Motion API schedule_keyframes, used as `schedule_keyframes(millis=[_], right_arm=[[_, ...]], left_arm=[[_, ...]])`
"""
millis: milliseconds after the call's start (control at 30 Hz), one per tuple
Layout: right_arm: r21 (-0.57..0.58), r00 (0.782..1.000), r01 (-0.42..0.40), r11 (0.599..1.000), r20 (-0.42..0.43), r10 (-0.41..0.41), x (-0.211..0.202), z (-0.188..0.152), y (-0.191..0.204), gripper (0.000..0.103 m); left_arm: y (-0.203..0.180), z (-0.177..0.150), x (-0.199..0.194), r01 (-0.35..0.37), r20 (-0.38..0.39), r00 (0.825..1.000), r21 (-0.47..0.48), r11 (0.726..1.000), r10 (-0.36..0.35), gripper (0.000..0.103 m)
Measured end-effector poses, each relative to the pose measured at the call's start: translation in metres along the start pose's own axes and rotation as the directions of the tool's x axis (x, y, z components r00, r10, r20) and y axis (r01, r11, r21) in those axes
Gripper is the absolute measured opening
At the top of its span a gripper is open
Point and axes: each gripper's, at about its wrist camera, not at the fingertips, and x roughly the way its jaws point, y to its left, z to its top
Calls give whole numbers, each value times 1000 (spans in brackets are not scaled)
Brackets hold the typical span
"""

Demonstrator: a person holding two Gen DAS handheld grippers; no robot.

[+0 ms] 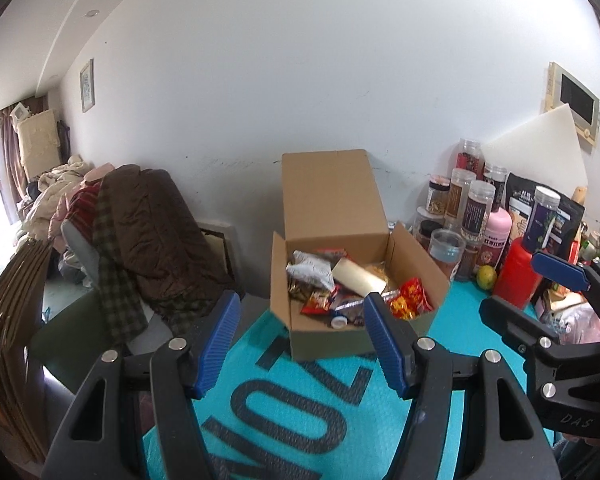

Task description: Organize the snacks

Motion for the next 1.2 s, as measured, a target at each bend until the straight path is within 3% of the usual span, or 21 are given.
schedule_keyframes(millis=[567, 1200], right_arm=[[-14, 997, -77, 997, -32, 77, -26, -52, 26, 86], [-34, 992, -127, 991, -28, 126, -30, -58, 35, 86]], left_arm=[[3, -55, -32, -27, -36, 999, -36, 999, 26, 64], [9, -65, -40, -44, -37, 998, -70, 997, 42, 64]])
